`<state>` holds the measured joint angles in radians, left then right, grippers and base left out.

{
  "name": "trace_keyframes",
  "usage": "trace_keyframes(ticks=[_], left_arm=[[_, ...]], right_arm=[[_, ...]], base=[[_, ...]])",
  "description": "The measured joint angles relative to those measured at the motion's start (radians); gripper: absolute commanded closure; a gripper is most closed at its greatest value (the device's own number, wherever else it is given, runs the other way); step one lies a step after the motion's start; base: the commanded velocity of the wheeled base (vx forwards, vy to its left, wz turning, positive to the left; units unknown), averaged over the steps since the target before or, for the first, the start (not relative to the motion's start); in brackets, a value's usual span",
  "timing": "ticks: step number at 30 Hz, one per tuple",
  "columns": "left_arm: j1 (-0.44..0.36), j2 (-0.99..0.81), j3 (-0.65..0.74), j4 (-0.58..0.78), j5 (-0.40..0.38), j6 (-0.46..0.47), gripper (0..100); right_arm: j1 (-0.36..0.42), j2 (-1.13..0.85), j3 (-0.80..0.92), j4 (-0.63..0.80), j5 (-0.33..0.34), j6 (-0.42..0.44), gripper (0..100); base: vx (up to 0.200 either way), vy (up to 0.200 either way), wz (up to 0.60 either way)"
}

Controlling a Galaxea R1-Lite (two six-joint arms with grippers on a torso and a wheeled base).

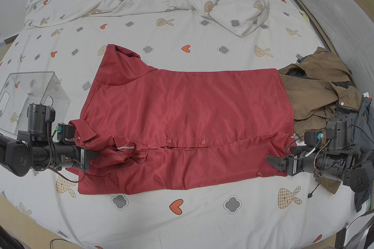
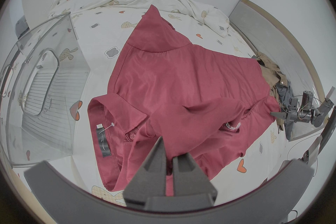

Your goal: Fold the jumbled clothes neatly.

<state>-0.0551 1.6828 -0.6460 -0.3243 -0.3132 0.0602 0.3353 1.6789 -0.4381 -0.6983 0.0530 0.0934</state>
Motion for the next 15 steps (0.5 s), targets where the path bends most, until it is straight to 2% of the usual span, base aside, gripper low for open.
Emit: trace_keyframes(ticks=[4, 10, 11, 15], left_arm=[[0.000, -0.040, -0.034, 0.053, 0.048, -0.019, 100], [-0.002, -0.079, -0.106, 0.136, 0.061, -0.056, 100], [-0.003, -0.084, -0.116, 0.147, 0.062, -0.064, 100], [-0.004, -0.093, -0.131, 0.165, 0.062, -0.072, 100]], right_arm=[[-0.002, 0.021, -0.004, -0.006, -0.001, -0.001, 0], [-0.011, 0.066, -0.006, -0.041, -0.004, -0.003, 0], [-0.015, 0.074, -0.004, -0.058, -0.005, -0.003, 100], [-0.024, 0.085, 0.011, -0.084, -0.005, -0.003, 100]], base=[[0.000, 0.000, 0.00], [0.000, 0.000, 0.00], [0.000, 0.000, 0.00], [0.000, 0.000, 0.00]])
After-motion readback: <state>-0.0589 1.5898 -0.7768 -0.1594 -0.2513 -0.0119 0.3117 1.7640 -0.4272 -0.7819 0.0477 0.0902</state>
